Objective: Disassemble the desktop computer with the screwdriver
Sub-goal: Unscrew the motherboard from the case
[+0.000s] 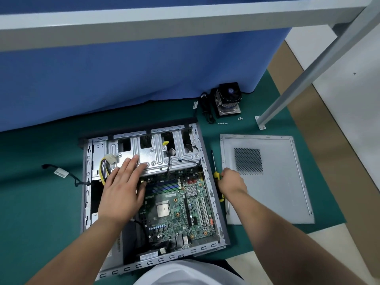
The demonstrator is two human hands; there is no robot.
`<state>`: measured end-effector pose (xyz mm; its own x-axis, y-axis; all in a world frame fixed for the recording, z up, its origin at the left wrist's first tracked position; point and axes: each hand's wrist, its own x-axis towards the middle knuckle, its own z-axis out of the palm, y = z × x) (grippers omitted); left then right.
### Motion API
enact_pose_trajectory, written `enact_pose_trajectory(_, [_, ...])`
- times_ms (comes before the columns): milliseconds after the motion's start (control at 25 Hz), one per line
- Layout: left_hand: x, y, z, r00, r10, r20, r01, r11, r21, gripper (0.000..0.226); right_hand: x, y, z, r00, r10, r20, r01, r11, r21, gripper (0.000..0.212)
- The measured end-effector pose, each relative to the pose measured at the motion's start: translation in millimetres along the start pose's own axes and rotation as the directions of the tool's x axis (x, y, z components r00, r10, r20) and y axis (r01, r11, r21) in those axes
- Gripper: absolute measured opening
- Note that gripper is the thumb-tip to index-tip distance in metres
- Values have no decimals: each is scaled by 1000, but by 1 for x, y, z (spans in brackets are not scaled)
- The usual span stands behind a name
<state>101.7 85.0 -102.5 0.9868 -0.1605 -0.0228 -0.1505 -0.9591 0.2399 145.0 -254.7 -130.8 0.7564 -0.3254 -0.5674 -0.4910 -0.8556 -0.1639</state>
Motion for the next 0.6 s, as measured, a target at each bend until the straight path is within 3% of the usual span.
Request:
enact_pose_trajectory(120, [-2, 2, -4, 1000, 12, -3, -12, 998, -55, 54, -12, 3, -15, 999, -26, -41, 32, 985, 169, 29])
enact_pose_trajectory(240, [-7, 8, -11, 1000, -6, -18, 2, 984, -180, 49, -38, -8, -41, 966, -108, -235, 192, 908, 372, 32])
enact_pose_trajectory(320, [-18, 19, -16, 999, -5, -35, -5, 959, -284, 46, -67, -23, -56, 879, -221, -422, 398, 829, 393, 25])
enact_pose_trajectory(400, [-32, 38, -14, 998, 58, 17, -48, 930, -366, 44, -99, -41, -58, 777, -402, -485, 589, 737, 332, 20])
enact_pose_trajectory(440, [-37, 48, -12, 994, 79, 81, -40, 913, -405, 42, -113, -50, -52, 746, -502, -438, 646, 705, 292, 20])
enact_pose_trajectory(520, [-41, 62, -4, 962, 12, 271, 123, 872, -474, 41, -130, -66, -26, 743, -630, -228, 668, 719, 191, 21])
enact_pose_trajectory(600, [-38, 67, 3, 874, -143, 465, 381, 796, -470, 42, -129, -75, 4, 814, -580, 18, 580, 814, 11, 23])
